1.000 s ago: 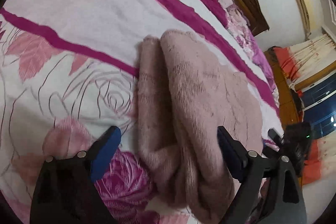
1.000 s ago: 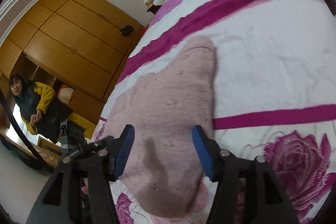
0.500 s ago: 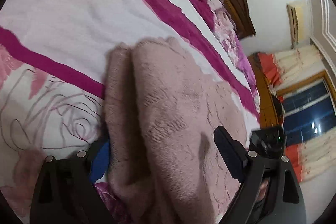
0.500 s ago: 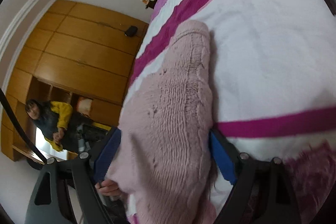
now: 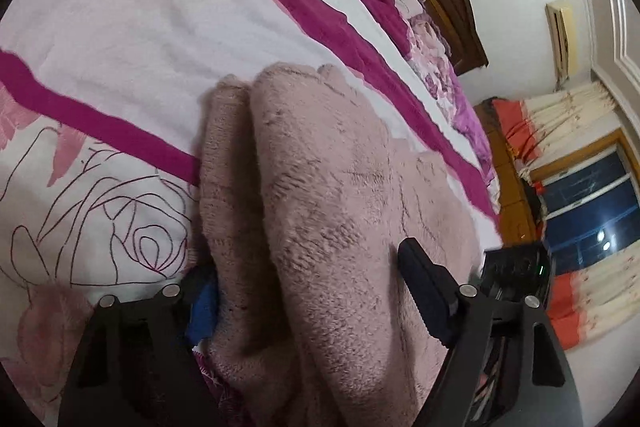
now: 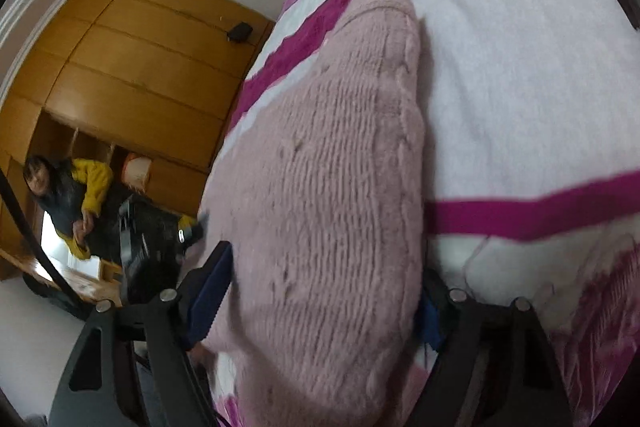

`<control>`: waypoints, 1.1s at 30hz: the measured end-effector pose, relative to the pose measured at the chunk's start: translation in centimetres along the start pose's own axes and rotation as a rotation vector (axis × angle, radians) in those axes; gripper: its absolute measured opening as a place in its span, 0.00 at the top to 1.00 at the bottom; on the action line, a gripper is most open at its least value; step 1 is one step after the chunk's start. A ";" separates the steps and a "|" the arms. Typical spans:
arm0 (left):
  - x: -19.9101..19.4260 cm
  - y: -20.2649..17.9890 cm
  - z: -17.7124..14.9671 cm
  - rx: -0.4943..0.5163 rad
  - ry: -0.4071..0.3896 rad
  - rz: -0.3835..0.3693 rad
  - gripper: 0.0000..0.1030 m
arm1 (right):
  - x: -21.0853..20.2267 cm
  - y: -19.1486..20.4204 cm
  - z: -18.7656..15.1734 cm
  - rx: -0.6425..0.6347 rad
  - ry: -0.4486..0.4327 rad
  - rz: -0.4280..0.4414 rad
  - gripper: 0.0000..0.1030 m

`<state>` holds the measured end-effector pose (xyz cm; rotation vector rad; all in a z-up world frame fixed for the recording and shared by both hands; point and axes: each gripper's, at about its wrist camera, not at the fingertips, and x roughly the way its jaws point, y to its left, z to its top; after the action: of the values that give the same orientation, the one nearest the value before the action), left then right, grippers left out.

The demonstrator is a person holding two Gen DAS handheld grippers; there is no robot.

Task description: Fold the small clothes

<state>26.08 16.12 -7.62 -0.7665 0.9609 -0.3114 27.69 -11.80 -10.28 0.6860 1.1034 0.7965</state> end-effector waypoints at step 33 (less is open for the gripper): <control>0.3 -2.3 -1.3 0.173 -0.128 0.095 0.91 | 0.8 1.5 0.3 -0.117 -0.110 -0.104 0.42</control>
<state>25.38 13.79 -6.65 -0.5738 0.8343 -0.2563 27.86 -10.36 -9.35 0.5625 0.9766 0.7197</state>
